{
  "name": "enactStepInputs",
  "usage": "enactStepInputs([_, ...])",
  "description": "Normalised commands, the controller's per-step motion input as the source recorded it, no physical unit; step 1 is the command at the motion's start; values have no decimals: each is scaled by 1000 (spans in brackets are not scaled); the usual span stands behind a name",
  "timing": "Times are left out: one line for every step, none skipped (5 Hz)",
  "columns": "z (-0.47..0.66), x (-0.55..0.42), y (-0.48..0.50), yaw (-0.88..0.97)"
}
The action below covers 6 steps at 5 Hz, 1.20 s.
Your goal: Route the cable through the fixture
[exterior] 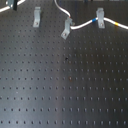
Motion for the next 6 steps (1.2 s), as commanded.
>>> enactStepInputs([0,-77,33,0])
enactStepInputs([443,-432,233,197])
enactStepInputs([489,-540,316,363])
enactStepInputs([637,-555,406,-9])
enactStepInputs([471,-451,366,-377])
enactStepInputs([442,-403,295,-485])
